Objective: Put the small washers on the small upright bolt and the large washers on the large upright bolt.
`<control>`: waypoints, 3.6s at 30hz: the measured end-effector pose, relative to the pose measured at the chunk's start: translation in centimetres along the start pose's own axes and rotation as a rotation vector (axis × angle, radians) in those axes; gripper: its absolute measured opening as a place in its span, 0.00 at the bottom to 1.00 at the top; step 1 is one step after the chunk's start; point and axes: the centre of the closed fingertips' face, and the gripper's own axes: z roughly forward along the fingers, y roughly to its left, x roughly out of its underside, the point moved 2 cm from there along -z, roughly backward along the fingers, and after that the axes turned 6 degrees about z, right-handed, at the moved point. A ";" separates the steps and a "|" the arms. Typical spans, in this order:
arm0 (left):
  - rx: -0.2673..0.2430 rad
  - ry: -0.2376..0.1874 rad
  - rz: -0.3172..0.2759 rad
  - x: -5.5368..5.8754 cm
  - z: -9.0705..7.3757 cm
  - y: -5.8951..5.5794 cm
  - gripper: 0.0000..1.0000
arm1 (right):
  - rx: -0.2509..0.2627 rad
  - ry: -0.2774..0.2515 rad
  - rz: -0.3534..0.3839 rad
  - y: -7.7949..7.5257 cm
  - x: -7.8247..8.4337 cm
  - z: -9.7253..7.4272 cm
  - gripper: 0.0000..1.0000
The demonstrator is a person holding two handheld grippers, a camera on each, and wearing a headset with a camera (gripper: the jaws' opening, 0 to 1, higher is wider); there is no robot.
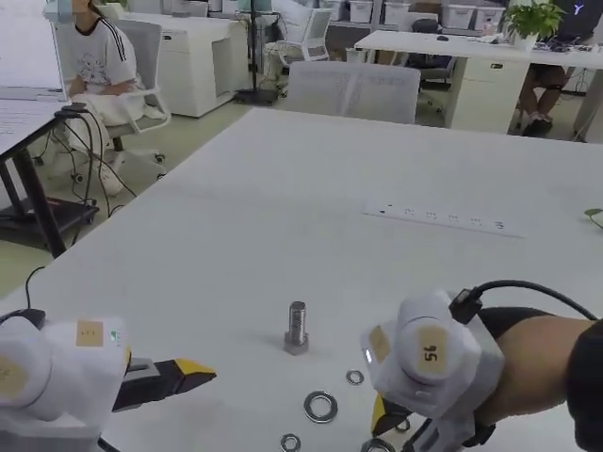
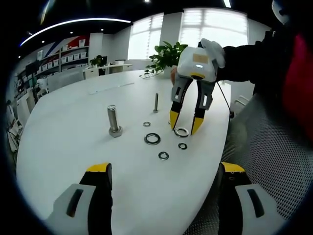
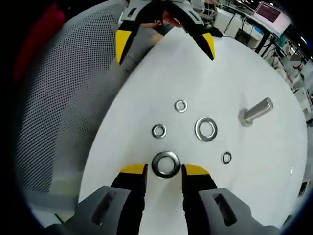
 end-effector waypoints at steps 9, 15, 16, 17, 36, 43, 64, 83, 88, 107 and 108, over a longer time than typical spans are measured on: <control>-0.004 -0.007 -0.001 -0.2 0.1 -0.2 0.89 | 0.006 0.049 0.005 -0.2 -0.2 0.1 0.25; -0.013 -0.013 0.004 -0.4 0.0 -0.2 0.89 | 0.022 0.095 0.036 0.0 -0.4 0.2 0.25; -0.015 -0.016 0.005 -0.5 0.0 -0.2 0.89 | 0.026 0.107 0.031 0.1 -0.4 0.2 0.24; -0.017 -0.018 0.005 -0.5 0.1 -0.1 0.89 | 0.026 0.112 0.032 0.0 -0.4 0.2 0.24; -0.071 -0.063 0.038 -2.4 -0.8 0.5 0.89 | 0.042 0.093 0.072 -0.7 -0.2 -0.6 0.23; -0.091 -0.070 0.030 -2.4 -0.6 1.1 0.89 | 0.049 0.062 0.098 -1.2 -0.5 -1.6 0.23; -0.185 -0.125 -0.013 -2.2 -0.7 3.2 0.86 | 0.128 0.009 0.085 -4.5 -3.1 -6.1 0.23; -0.265 -0.134 -0.015 -2.0 -1.3 4.4 0.83 | 0.208 -0.045 0.026 -8.7 -8.0 -9.5 0.23; -0.274 -0.137 -0.010 -1.9 -1.3 4.5 0.83 | 0.211 -0.045 0.010 -9.6 -9.0 -9.7 0.23; -0.301 -0.064 0.106 -1.1 -1.3 4.6 0.80 | 0.188 -0.022 -0.003 -11.0 -10.0 -8.4 0.23; -0.302 -0.062 0.110 -1.1 -1.3 4.6 0.80 | 0.186 -0.022 -0.004 -11.0 -10.1 -8.4 0.23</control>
